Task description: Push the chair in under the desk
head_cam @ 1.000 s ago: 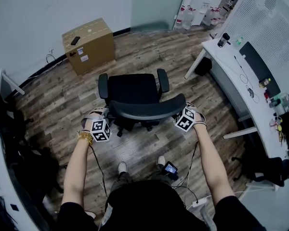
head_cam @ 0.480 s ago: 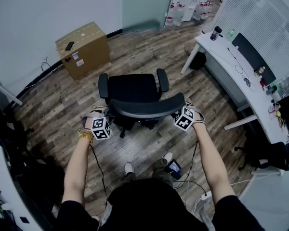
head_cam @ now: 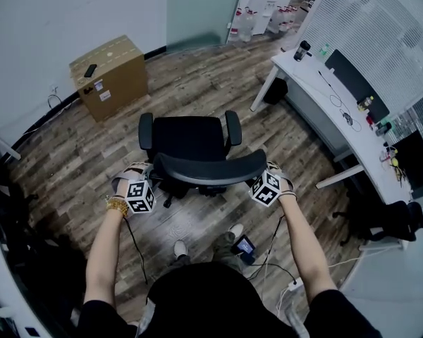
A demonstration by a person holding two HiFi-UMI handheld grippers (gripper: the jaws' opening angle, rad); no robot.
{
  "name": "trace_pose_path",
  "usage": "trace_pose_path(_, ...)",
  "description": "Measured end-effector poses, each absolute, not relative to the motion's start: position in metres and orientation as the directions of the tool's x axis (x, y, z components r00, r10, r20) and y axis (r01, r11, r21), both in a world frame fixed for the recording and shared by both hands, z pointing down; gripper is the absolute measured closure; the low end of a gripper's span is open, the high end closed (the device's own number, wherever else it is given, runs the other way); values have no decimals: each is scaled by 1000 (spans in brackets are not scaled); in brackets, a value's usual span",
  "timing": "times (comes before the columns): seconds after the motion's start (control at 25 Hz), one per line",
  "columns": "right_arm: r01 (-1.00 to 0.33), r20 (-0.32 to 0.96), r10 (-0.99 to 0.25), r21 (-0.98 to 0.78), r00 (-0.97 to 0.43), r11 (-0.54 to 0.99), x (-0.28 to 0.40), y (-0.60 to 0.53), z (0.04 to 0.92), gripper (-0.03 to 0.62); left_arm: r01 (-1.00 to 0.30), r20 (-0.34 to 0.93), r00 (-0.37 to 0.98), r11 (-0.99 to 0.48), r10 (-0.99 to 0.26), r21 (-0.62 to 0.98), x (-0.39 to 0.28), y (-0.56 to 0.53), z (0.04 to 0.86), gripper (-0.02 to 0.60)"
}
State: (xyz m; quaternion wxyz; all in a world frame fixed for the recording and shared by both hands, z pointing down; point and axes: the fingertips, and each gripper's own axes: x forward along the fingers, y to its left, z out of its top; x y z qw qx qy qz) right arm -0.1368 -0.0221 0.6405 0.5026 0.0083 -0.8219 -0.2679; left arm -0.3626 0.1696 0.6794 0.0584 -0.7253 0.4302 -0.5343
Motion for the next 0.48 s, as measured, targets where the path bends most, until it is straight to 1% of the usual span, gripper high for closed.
trace_pose_path(0.32,191,828,-323,447,-459,874,-82,0,638,344,-484,689,123,-649,-715,-587,-319,175,675,460)
trace_pose_path(0.48,139,822,-352,452,-447,881,-61,17,638,342,-452,694,159,-677,-702,-581,-309,179,676,460)
